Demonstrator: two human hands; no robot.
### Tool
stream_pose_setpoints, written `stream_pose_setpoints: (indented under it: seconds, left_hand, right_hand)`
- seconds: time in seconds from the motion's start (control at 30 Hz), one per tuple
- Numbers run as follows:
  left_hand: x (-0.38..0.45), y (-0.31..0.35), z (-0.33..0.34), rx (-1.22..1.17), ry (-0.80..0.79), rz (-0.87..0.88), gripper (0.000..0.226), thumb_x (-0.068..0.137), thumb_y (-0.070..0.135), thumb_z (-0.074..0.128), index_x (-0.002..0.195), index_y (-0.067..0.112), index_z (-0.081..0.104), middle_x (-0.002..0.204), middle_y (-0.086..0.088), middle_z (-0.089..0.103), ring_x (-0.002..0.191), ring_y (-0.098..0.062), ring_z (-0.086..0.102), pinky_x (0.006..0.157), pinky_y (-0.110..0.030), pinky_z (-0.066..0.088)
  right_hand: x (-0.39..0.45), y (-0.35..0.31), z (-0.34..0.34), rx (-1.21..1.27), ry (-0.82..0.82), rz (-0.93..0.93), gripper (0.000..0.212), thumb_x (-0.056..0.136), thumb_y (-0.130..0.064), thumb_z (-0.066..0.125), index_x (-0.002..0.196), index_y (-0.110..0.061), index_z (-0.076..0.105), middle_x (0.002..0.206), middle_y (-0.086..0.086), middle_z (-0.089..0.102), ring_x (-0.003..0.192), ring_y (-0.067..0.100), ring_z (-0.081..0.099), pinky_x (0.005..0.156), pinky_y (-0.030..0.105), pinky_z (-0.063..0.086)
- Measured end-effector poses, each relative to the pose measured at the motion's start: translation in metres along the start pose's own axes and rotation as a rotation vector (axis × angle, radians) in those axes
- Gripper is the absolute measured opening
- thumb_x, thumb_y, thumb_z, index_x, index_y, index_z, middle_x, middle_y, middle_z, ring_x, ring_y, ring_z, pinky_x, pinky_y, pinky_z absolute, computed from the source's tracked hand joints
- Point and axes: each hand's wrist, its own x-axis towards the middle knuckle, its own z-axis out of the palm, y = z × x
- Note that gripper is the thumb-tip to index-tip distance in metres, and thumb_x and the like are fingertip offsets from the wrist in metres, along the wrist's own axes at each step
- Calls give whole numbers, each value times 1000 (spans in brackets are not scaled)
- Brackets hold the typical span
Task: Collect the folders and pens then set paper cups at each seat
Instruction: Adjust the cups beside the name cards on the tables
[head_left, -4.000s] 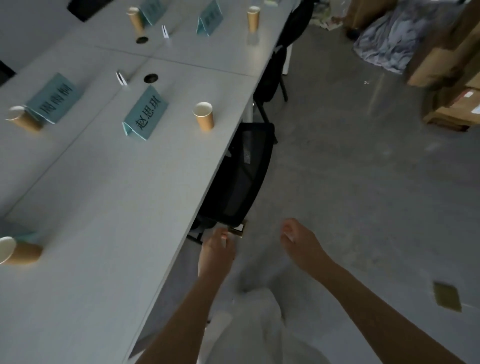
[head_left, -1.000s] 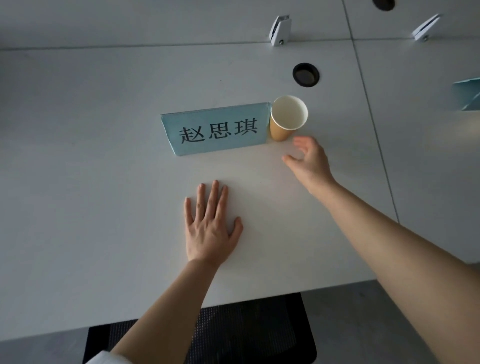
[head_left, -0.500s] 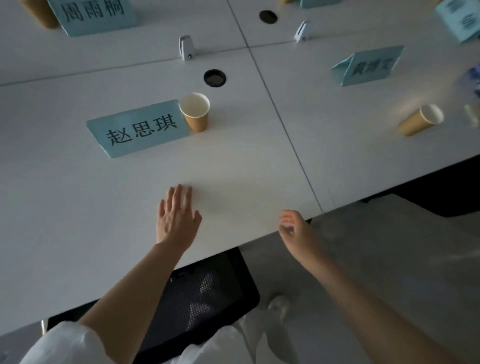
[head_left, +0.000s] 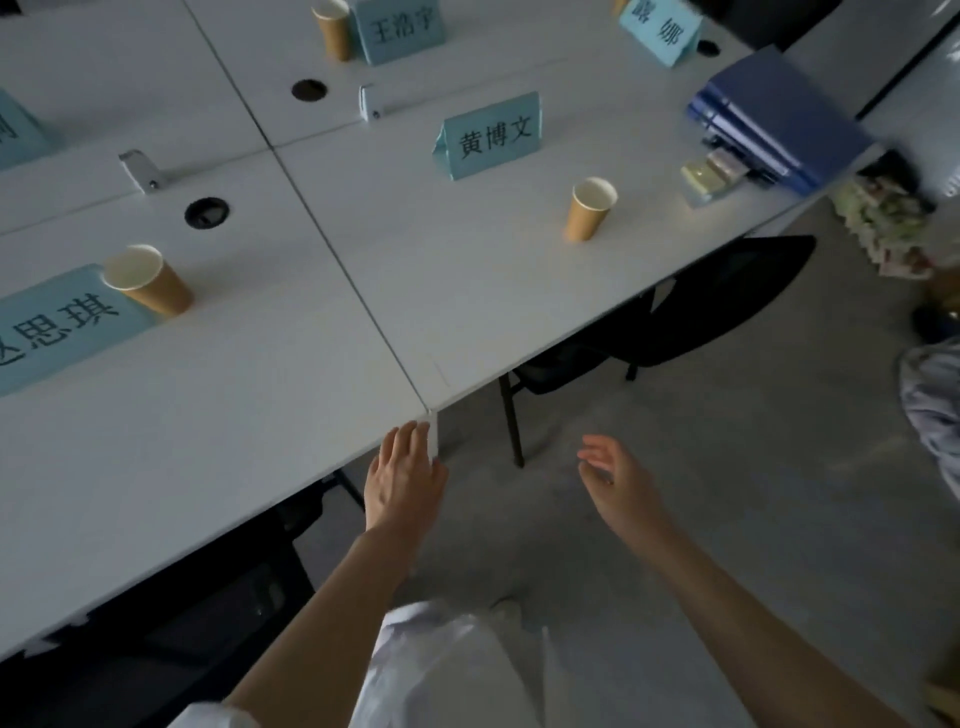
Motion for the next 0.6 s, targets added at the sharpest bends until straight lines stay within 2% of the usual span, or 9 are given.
stream_pose_setpoints:
  seconds: [0.07,0.17,0.27,0.43,0.6]
  left_hand:
    - [6,28,5,-24,-4,-7,45,88,21,56,132,12,50,133,-7,54,125,-27,47,97,-40,43]
    - [15,67,10,-45,-18,-23,40,90,22,54,129,13,50,130,-6,55,123,-27,48,94,-40,43]
    - [32,91,17,-48,-39,-22,44,90,22,53,133,14,48,132,-6,54,125,-26,46,93,-40,45]
    - [91,121,25,-159,15,-150,45,93,21,47,137,17,42,137,-7,53,129,-25,44,93,-46,48]
    - [162,152,31,-212,59,-193,43,97,26,46,138,16,41,139,-7,52,130,-25,44,99,-45,46]
  right_hand:
    - [10,8,-22,19,28,1,30,90,-1,56,120,-1,56,111,12,66,103,18,61,85,19,40]
    - [29,17,-53,45,64,0,29,90,-1,56,119,-1,56,110,14,67,106,24,63,88,24,43]
    - [50,20,-74,87,92,-1,30,90,0,55,119,0,56,110,16,66,105,27,63,90,27,44]
    - [102,16,-104,113,37,-2,30,93,-11,55,123,-6,54,112,9,65,99,15,61,86,22,43]
    - [171,-13,-130,100,-51,-95,34,93,-10,55,126,-9,52,115,4,62,108,12,57,85,18,41]
